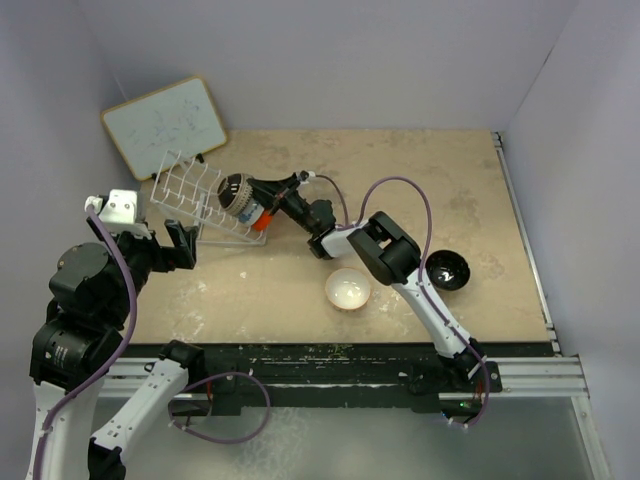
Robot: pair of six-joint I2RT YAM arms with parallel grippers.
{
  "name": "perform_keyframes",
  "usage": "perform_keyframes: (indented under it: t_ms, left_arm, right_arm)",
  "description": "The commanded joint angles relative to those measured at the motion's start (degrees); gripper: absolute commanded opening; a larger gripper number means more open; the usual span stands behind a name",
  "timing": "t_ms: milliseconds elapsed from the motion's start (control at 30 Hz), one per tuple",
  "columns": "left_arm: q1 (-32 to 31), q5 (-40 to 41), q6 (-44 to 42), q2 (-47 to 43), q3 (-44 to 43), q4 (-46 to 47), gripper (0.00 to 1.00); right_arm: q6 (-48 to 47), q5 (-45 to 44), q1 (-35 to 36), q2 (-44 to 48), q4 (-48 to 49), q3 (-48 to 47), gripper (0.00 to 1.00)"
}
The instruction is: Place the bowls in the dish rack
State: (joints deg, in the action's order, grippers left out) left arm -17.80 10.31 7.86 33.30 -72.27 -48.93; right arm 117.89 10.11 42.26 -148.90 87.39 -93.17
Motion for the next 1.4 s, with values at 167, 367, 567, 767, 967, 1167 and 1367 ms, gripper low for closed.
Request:
perform_keyframes:
  t_ms: [167, 367, 567, 767, 967, 1167, 1367]
  left_arm:
    - [-0.3, 0.0, -0.6, 0.5, -0.1, 2.8, 0.99]
    - [-0.3, 0.0, -0.6, 0.3, 0.1, 2.7, 0.99]
    - [-0.2, 0.2, -0.5, 0.0, 0.3, 2.5, 0.99]
    - [-0.2, 0.2, -0.5, 0.0, 0.5, 2.7, 0.99]
    - [-0.3, 0.2, -0.4, -0.1, 0.5, 2.7, 0.99]
    - [-0.3, 0.2, -0.3, -0.4, 0.6, 2.7, 0.99]
    - [-0.2, 0.2, -0.3, -0.7, 0.6, 2.6, 0.99]
  right_arm:
    - [0.4, 1.3, -0.8, 2.2, 16.0, 0.0, 0.0]
    - [-0.5, 2.9, -0.8, 4.0, 12.1, 1.9, 0.04]
    - [-1.0, 5.2, -0.8, 4.5, 8.6, 1.4, 0.11]
    - [-3.1, 6.8, -0.8, 6.4, 4.5, 2.0, 0.18]
    - [-4.7, 9.1, -0.9, 8.1, -0.2, 2.2, 0.31]
    - [-7.0, 10.8, -0.9, 10.4, -6.4, 3.4, 0.39]
    - [-11.8, 11.2, -1.2, 14.6, -14.9, 5.9, 0.44]
